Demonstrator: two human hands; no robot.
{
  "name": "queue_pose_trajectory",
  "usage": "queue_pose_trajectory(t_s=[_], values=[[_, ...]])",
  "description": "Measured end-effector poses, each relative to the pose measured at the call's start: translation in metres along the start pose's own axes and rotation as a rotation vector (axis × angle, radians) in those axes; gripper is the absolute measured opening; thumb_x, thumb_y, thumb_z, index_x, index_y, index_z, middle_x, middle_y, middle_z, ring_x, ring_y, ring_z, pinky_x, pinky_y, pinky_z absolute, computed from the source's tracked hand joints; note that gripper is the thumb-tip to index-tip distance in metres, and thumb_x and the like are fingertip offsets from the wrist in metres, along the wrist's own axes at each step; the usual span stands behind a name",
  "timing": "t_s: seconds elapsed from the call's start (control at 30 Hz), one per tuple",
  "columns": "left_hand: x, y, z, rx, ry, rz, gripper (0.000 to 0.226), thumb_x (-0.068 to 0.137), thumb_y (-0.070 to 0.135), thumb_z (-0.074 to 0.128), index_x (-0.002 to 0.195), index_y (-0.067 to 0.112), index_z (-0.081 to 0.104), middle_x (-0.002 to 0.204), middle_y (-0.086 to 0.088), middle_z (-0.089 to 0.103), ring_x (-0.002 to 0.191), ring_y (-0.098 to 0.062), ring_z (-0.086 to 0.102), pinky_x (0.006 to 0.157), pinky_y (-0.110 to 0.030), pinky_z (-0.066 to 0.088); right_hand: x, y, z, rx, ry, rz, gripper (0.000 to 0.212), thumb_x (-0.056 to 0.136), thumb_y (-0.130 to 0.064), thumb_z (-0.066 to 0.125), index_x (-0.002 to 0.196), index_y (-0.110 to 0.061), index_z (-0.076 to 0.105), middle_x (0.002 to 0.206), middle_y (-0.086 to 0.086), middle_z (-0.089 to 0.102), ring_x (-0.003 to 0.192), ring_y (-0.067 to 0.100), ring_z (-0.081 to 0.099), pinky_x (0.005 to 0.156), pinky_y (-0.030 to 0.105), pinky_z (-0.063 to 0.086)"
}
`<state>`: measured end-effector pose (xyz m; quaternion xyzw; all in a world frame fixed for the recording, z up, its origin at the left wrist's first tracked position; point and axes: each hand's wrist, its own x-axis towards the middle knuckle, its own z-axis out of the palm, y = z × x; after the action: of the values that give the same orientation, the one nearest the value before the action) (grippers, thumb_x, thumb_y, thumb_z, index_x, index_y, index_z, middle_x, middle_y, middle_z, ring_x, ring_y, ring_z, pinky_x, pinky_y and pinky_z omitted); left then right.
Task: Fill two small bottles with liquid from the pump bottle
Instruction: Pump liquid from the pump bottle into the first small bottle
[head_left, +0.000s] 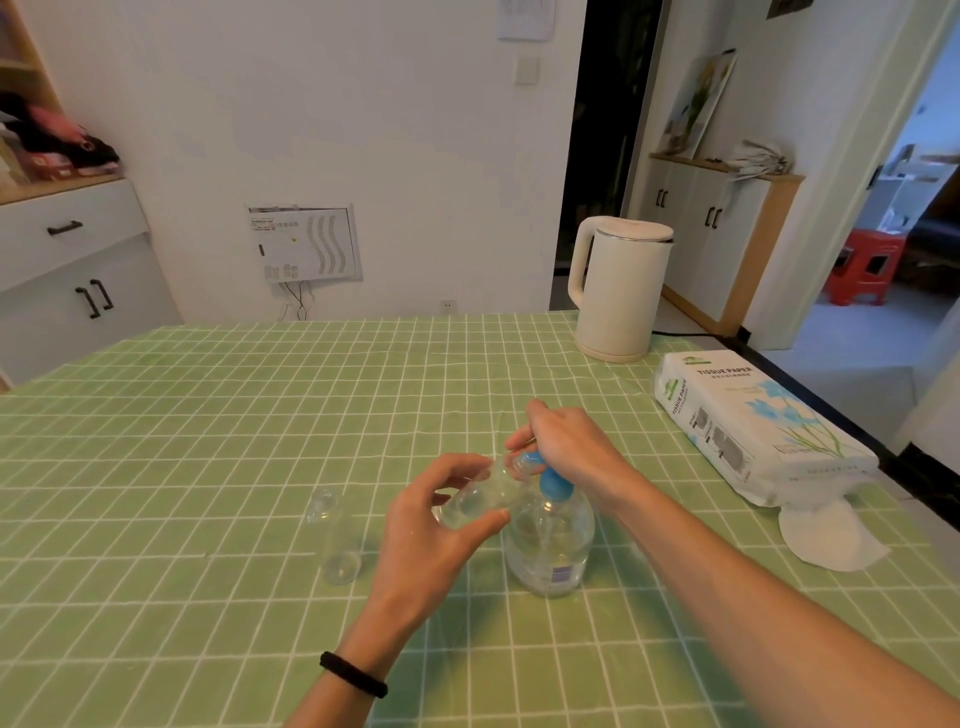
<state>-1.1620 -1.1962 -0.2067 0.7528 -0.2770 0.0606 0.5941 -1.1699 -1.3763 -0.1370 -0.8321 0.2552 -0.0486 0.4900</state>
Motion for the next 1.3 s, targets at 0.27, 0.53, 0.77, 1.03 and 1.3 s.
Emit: queue_pose_trajectory(t_s=[0.27,0.53,0.77,1.03,1.3], values=[[0.0031,0.0051,-0.0010,-0.006,-0.002,0.003,0.044,0.076,0.020,0.093,0.112,0.035,0.073,0.110,0.024,0.075,0.109,-0.004,0.070,0.091,-0.023,0.050,0.0023,-0.0071,-0.0043,-0.036,0.006,-0.007,0.054,0.109,-0.046,0.038,0.092,-0.017,0.080,0.094,-0.003,0.083,0.090,0.013,0.075,0.089,0.036,0.050],[0.0021,0.0012,0.0002,0.008,-0.007,0.002,0.044,0.077,0.017,0.093,0.112,0.035,0.073,0.109,0.023,0.075,0.107,-0.004,0.070,0.090,-0.018,0.052,0.0005,-0.0023,0.0008,-0.062,0.032,0.010,0.041,0.103,-0.030,0.048,0.090,-0.017,0.084,0.101,0.000,0.081,0.098,0.023,0.073,0.096,0.041,0.056],[-0.0015,0.0001,0.0010,0.014,-0.005,-0.030,0.044,0.075,0.017,0.093,0.112,0.032,0.074,0.108,0.022,0.076,0.107,-0.004,0.070,0.091,-0.020,0.052,-0.0036,-0.0001,0.0037,-0.067,0.025,0.032,0.040,0.103,-0.029,0.047,0.094,-0.015,0.084,0.101,-0.001,0.079,0.100,0.024,0.072,0.101,0.045,0.057],[0.0017,0.0063,-0.0008,-0.004,-0.003,-0.017,0.044,0.076,0.019,0.093,0.112,0.035,0.073,0.109,0.022,0.075,0.108,-0.006,0.070,0.092,-0.026,0.053,-0.0002,-0.0077,-0.0044,-0.045,0.011,0.050,0.045,0.105,-0.038,0.043,0.106,-0.011,0.079,0.108,0.005,0.078,0.103,0.025,0.073,0.098,0.043,0.057],[0.0014,0.0060,0.0000,0.005,0.001,-0.001,0.044,0.077,0.019,0.093,0.112,0.035,0.073,0.109,0.024,0.075,0.108,-0.004,0.070,0.090,-0.018,0.053,0.0013,-0.0053,-0.0012,-0.047,0.044,0.059,0.045,0.102,-0.037,0.045,0.105,-0.009,0.080,0.107,0.007,0.079,0.101,0.028,0.073,0.100,0.046,0.058]])
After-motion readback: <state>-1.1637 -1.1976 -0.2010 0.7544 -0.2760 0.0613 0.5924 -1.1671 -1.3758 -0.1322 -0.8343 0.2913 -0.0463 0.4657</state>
